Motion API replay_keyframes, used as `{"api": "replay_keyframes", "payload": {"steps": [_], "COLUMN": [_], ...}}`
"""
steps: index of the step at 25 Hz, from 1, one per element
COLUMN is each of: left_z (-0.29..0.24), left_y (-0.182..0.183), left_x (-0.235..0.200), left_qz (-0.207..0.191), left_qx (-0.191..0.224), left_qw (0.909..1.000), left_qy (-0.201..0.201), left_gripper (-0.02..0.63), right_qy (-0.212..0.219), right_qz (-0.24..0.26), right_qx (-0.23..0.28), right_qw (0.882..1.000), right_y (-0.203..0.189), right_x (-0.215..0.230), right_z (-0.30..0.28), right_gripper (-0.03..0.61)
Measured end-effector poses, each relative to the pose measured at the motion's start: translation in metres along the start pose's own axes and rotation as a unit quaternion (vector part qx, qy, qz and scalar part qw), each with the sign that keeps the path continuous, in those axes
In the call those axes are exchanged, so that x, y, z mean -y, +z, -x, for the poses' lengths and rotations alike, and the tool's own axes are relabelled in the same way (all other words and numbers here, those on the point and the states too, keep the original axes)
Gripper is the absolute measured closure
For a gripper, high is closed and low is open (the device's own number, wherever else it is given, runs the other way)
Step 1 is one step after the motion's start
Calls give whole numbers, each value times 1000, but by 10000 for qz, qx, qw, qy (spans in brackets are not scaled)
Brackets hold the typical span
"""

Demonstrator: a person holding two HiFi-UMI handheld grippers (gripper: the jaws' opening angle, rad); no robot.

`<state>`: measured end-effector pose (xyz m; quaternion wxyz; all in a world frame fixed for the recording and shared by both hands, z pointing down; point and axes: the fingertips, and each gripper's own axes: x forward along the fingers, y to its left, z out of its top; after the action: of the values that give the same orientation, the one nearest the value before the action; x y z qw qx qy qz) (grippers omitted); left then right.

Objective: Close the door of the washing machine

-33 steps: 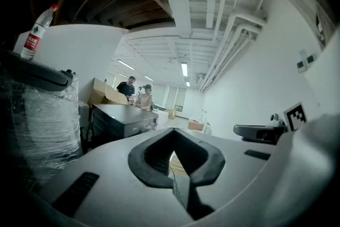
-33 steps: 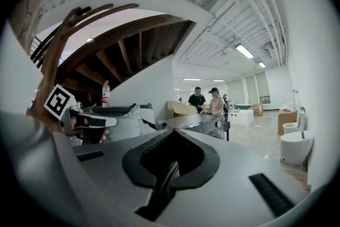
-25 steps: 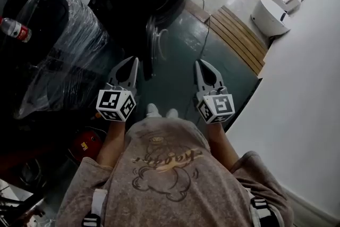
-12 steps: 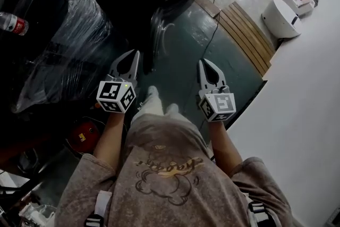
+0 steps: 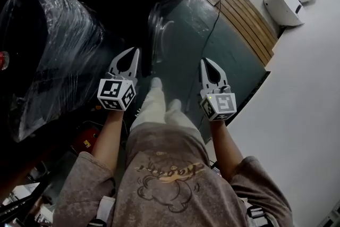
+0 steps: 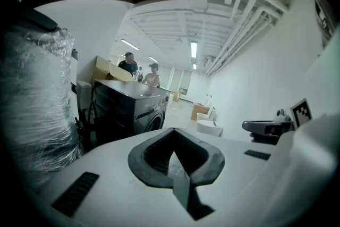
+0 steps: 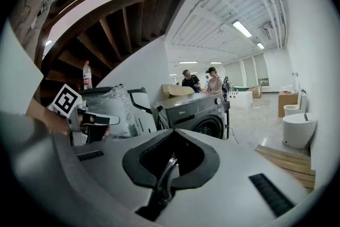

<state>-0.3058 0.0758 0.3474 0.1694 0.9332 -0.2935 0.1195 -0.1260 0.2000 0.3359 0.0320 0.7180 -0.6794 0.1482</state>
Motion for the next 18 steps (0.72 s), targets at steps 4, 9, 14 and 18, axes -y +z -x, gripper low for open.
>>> {"api": "replay_keyframes", "payload": {"steps": [4,9,14,18], "left_z": [-26,-53,-66,-72], "left_y": [-37,-84,-124,-155], "left_x": [-18,-42,-62,-77], "left_qz": [59,117,188,244], "left_qx": [-323,-601,-850,-1094], "left_qw": [9994,9981,9962,9937], "left_qy": [-86,-66,12,74], "left_gripper": [612,612,612,612], "right_qy": [-204,-368,-483,-515], "right_qz": [-99,-163,-299,-313], "right_qx": [-148,-401,-609,-785], "right_qw": [9996,9984,9965,9951], "right_y": [-26,-62,-86,-106], "right_x": [9,18,21,19], "right_z": [-10,-27,-36,-38], "right_gripper": [584,584,584,584]}}
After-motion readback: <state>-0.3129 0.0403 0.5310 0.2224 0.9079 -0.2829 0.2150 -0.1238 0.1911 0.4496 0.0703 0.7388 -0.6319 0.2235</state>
